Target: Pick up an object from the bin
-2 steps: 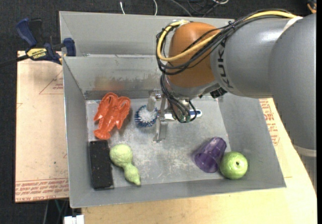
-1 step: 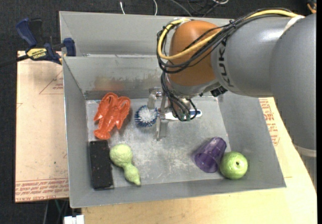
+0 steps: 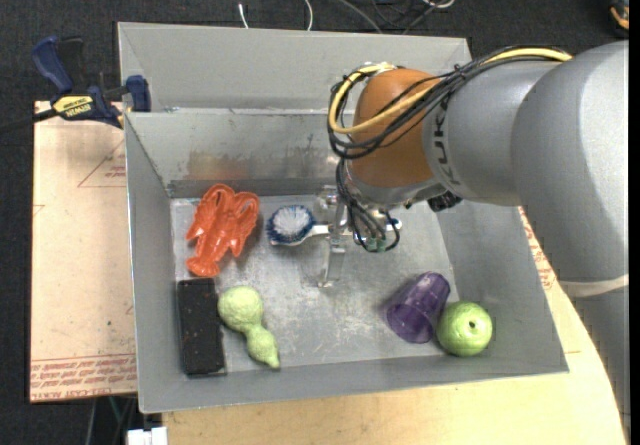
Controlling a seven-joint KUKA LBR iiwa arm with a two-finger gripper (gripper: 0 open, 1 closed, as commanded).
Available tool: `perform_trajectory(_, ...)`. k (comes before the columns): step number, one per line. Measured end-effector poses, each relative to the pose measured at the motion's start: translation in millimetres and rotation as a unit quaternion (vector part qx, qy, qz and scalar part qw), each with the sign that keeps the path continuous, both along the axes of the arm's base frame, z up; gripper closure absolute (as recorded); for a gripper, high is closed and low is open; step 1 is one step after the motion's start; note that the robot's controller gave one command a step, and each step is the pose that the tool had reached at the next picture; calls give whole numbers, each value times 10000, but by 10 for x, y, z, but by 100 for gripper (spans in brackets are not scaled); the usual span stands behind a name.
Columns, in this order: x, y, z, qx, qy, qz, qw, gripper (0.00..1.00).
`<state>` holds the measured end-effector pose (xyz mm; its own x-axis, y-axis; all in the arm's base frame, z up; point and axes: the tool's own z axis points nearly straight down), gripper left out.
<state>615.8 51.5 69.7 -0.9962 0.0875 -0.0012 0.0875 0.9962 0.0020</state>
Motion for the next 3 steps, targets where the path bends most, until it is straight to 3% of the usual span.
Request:
perform_trajectory(1, 15, 3, 6, 8, -23, 187, 9998, 0)
perform_trajectory(2, 11, 9, 7, 11, -16, 18, 10000, 0)
perform_trajectory(3, 45, -244, 7, 8, -36, 81, 10000, 0)
